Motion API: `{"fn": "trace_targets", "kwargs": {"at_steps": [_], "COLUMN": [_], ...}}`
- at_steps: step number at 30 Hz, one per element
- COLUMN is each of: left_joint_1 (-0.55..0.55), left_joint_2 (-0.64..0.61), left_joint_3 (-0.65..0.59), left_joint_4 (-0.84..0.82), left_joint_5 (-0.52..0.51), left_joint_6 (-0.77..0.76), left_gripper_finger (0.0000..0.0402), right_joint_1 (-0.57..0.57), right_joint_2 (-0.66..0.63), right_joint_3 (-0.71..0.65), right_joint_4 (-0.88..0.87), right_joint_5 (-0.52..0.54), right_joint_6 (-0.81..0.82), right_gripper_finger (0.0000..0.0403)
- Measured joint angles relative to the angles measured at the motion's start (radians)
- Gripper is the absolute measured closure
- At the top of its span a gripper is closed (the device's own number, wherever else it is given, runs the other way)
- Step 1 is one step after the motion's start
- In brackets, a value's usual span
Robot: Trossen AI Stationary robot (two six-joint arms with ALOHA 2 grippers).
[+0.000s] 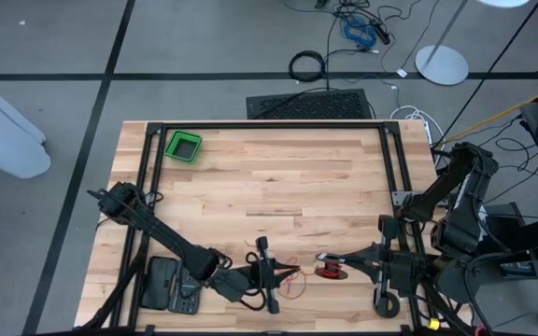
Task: Coil cords
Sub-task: Coil the red wire into the spool
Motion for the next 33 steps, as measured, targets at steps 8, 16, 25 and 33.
{"fn": "trace_targets", "kwargs": {"at_steps": [8,16,25,33], "left_joint_1": [0.052,0.12,0.124,0.109], "left_joint_2": [0.0,0.0,0.0,0.0], "left_joint_3": [0.0,0.0,0.0,0.0], "left_joint_4": [0.004,0.03,0.12,0.192], "left_joint_5": [-0.07,-0.005,0.014,0.016], "left_joint_6": [-0.002,-0.053,-0.041,0.024], "left_gripper_finger": [0.0398,0.0399,0.04,0.04], "right_joint_1": [-0.036,-0.102,-0.189,-0.258], "right_joint_2": [0.0,0.025,0.09,0.142], "right_joint_3": [0.0,0.0,0.0,0.0], "right_joint_4": [0.003,0.003,0.004,0.002], "right_joint_5": [0.0,0.058,0.182,0.175], "right_joint_6": [0.062,0.139,0.143,0.085], "right_gripper_finger": [0.0403,0.0403,0.0403,0.0403]}}
